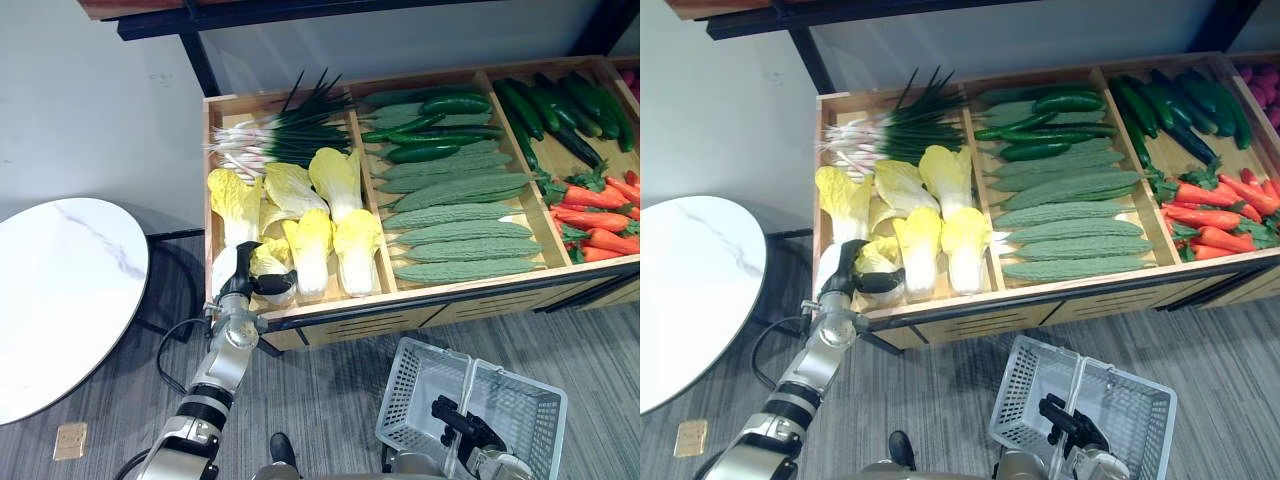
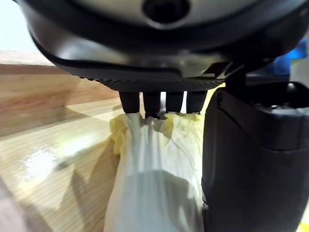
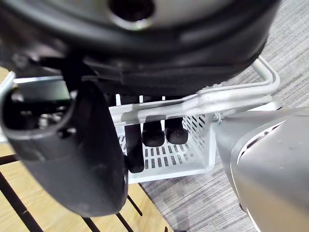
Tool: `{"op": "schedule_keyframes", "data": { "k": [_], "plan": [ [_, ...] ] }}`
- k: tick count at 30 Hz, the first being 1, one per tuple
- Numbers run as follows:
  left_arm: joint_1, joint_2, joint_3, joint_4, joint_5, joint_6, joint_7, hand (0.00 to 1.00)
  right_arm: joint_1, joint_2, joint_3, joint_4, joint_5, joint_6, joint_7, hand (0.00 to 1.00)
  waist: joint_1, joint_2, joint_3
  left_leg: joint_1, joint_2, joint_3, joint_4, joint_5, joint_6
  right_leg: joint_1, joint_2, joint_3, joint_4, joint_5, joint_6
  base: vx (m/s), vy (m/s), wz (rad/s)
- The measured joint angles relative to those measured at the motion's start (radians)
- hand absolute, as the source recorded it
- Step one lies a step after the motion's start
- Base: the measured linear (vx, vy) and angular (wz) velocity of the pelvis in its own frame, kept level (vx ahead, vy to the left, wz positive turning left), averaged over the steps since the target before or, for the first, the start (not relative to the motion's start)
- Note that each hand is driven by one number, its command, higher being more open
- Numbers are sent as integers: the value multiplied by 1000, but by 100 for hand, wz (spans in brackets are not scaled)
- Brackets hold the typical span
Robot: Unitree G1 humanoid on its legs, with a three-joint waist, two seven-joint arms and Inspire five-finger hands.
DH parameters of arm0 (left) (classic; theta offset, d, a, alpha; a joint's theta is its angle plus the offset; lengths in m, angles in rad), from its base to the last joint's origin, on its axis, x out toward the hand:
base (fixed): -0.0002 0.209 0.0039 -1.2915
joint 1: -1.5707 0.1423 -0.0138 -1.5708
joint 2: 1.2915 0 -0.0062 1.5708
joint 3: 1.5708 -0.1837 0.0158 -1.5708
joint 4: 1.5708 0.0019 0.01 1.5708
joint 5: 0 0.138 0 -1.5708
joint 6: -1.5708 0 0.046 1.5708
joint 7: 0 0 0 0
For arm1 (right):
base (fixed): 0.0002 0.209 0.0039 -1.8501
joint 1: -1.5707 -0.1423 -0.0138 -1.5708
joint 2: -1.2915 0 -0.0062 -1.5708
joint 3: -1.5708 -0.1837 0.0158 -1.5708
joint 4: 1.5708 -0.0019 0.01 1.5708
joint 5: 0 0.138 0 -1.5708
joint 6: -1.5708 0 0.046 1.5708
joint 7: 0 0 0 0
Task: Pick vegetable in the basket
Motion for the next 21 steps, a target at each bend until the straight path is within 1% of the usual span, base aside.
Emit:
{"op": "schedule_keyframes", "data": {
  "k": [3,5,6,8,10,11,13,14,16,17,19,21],
  "plan": [
    [8,-12,3,7,-8,-19,31,0,0,0,-3,0,0,0,0,0,-2,3,7,11,-2,5,0,-2,0,8,-1,4,0,1,1,-17,4,-4],
    [9,-18,3,16,-11,-21,41,0,-1,1,-3,0,0,0,1,0,-4,5,13,25,-2,5,-2,-3,-2,21,-1,4,0,0,0,-36,3,-1],
    [12,-19,6,40,-49,-29,68,0,1,3,-3,0,-3,2,18,0,-18,10,10,40,-3,6,-5,-4,-2,36,-1,4,-1,-1,1,-88,5,-1],
    [17,-20,6,50,-59,-43,80,0,1,2,-3,0,-3,2,18,0,-22,13,8,41,-2,6,-5,-4,-2,37,0,4,-1,-1,0,-40,1,-1],
    [19,-20,14,47,-60,-44,84,0,1,2,-4,0,-3,2,18,0,-26,20,3,42,-2,7,-5,-4,-2,38,0,3,-1,0,-1,0,0,0],
    [15,-19,19,36,-62,-43,79,0,2,2,-6,0,-3,2,18,0,-27,21,1,43,-2,7,-5,-4,-2,39,0,3,-1,0,-1,0,0,0],
    [40,-18,49,-12,-107,-21,50,0,7,1,-12,-2,-1,5,14,0,-38,23,0,62,-2,5,-12,-4,-2,56,2,-2,-1,-4,-3,3,-2,3],
    [60,-11,78,-53,-225,-1,16,0,26,6,-21,-13,23,11,-10,0,-42,23,-3,90,-1,1,-21,-5,-4,83,4,-9,-1,-12,-2,14,-2,8],
    [73,2,115,-99,-336,15,-20,0,54,17,-63,-28,27,16,-32,0,-42,21,-13,94,-1,-14,-21,-6,-5,98,3,-25,-1,-18,-1,17,-5,21],
    [95,22,134,-153,-394,25,-46,0,63,19,-88,-28,51,23,-48,0,-40,16,-21,92,0,-20,-21,-6,-5,100,2,-31,-1,-19,-1,19,-8,21],
    [133,48,135,-231,-454,33,-75,0,73,21,-127,-27,65,32,-59,0,-36,10,-35,93,0,-21,-21,-6,-5,103,2,-37,0,-19,-1,16,-5,8],
    [167,51,164,-307,-515,52,-98,0,90,26,-197,-26,80,38,-77,0,-30,8,-62,100,-1,-21,-21,-6,-5,112,0,-47,0,-19,-1,7,-4,5]
  ]
}}
